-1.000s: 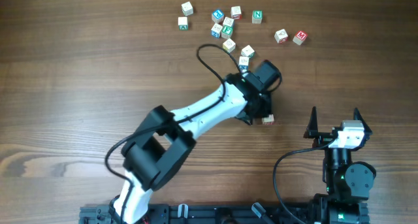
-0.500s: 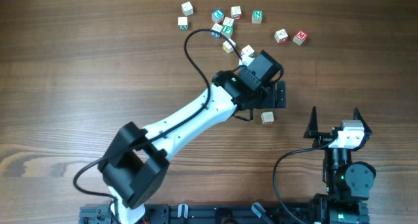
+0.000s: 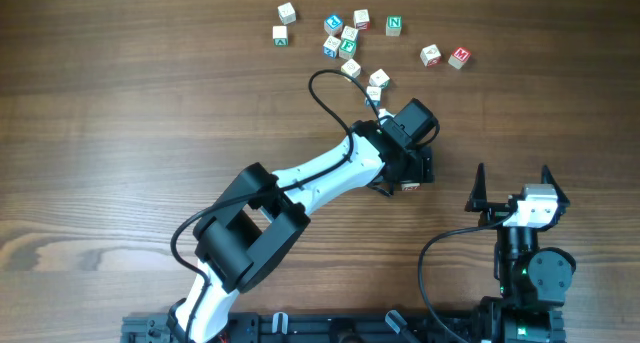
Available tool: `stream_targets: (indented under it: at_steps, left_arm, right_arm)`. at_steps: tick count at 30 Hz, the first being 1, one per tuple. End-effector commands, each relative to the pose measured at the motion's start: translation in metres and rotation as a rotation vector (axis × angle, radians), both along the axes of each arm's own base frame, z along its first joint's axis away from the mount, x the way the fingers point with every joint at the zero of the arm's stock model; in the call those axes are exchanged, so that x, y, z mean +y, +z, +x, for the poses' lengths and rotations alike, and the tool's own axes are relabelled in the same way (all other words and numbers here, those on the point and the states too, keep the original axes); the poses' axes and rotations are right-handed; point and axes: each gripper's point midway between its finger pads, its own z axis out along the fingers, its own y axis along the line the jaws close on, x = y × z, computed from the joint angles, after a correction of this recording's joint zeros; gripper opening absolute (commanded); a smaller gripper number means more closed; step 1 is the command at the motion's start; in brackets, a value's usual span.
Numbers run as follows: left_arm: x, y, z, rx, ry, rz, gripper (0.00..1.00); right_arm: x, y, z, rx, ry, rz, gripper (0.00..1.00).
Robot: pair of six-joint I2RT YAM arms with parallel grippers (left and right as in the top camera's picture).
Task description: Form a horizontal line
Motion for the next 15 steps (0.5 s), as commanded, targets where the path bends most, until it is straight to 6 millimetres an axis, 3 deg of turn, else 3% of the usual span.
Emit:
stream_targets:
  at_steps: [1,8,10,15]
  left_arm:
    - [-0.010,-0.008,-0.017,0.035,-0.031,-0.006,0.77]
    - [-0.007,-0.033,-0.021,0.057,0.004,0.048,0.77]
    - [-0.006,-0.040,-0.022,0.064,0.009,0.060,0.58]
    - [-0.001,-0.041,-0.015,0.035,0.025,0.082,0.33]
  right_arm:
    - [0.001,0.001,0.000,-0.004,0.010,-0.012,1.00]
    - [0.001,0.001,0.000,-0.004,0.010,-0.012,1.00]
    - [0.001,0.001,0.000,-0.005,0.010,-0.012,1.00]
    - [0.001,0.001,0.000,-0.005,0.010,-0.012,1.00]
